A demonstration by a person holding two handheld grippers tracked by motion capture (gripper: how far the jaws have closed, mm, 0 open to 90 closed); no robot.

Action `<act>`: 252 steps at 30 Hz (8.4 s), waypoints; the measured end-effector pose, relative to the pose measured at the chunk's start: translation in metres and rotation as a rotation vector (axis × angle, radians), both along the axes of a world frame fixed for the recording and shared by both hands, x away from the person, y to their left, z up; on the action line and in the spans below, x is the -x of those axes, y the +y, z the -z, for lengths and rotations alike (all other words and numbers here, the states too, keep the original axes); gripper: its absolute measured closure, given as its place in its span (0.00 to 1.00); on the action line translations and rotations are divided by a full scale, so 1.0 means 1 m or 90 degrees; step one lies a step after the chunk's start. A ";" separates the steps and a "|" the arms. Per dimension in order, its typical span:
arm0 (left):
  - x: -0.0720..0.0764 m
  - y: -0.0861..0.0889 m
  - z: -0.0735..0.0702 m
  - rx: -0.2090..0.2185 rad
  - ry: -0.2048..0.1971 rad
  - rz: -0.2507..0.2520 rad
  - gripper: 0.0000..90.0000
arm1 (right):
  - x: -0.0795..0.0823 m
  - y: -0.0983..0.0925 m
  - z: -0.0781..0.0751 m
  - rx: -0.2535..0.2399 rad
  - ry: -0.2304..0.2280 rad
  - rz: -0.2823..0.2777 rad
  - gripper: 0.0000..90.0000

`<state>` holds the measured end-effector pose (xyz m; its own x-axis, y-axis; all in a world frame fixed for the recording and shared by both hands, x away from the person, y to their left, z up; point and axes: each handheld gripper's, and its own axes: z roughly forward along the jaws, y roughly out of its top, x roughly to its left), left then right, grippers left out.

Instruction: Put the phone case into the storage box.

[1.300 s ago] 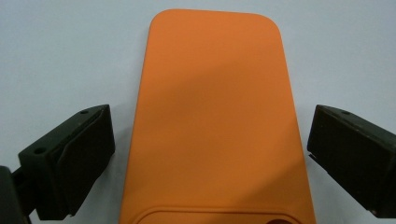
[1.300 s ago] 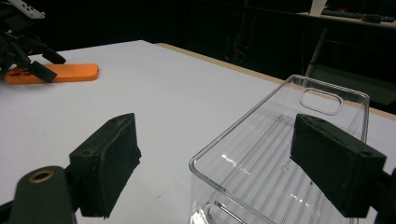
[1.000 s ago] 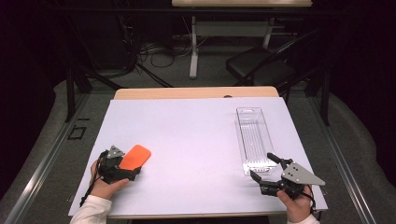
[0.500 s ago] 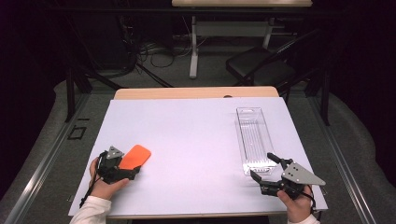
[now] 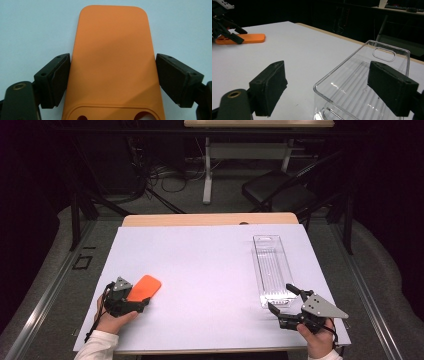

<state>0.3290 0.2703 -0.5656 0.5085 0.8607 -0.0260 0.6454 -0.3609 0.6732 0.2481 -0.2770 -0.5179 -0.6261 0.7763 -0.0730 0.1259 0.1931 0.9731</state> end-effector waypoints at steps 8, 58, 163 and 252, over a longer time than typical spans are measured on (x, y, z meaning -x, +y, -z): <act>-0.001 0.000 -0.001 0.007 0.002 -0.002 0.18 | 0.000 0.000 0.000 0.000 0.001 0.000 0.16; -0.011 -0.157 -0.123 0.009 -0.040 0.239 0.18 | -0.001 0.002 0.002 0.001 0.008 0.004 0.16; -0.026 -0.193 -0.133 0.004 0.018 0.354 0.18 | -0.042 0.114 -0.057 0.591 -0.243 -0.182 0.26; -0.011 -0.215 -0.131 0.022 0.037 0.405 0.18 | -0.045 0.153 -0.021 0.767 -0.472 -0.193 0.61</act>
<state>0.3402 0.0554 -0.4348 0.9165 0.3893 -0.0919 0.3484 -0.6640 0.6616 0.2934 -0.1237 -0.4966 -0.2807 -0.1427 -0.9491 -0.5193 0.8542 0.0252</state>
